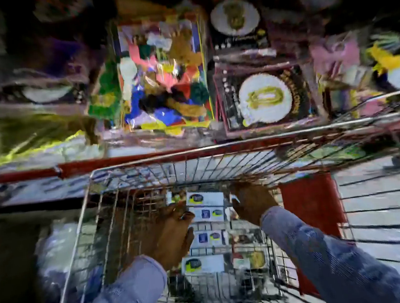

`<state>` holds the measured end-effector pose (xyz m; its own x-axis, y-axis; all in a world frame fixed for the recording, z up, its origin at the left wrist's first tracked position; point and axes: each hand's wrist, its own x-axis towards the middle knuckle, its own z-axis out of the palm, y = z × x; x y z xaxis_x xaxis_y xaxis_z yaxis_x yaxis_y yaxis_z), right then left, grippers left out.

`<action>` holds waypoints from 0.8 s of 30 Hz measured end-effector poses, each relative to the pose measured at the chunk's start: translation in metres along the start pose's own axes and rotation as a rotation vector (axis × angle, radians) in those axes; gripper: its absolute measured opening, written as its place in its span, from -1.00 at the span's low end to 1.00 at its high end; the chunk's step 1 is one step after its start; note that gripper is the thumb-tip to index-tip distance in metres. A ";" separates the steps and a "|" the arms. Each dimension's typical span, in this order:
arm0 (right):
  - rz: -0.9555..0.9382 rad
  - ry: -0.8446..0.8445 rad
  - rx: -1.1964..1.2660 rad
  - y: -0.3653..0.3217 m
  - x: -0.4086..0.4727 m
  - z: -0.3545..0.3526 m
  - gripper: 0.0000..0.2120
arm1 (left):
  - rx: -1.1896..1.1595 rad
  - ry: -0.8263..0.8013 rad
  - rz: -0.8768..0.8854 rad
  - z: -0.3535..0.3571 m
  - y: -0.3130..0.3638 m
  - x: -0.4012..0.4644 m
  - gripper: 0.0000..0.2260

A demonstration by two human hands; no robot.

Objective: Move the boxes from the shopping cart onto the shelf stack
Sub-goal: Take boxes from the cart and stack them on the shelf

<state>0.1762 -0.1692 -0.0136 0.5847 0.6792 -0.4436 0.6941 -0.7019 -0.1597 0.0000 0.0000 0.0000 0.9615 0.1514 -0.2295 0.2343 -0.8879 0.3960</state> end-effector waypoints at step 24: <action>-0.423 -0.115 -0.183 0.043 0.114 0.082 -0.34 | 0.296 -0.225 0.153 0.103 -0.034 0.075 -0.65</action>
<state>0.2379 -0.1392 -0.1433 0.1920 0.8620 -0.4692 0.9299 -0.3126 -0.1939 0.0491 -0.0036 -0.1222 0.9188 -0.0621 -0.3899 0.0078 -0.9845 0.1752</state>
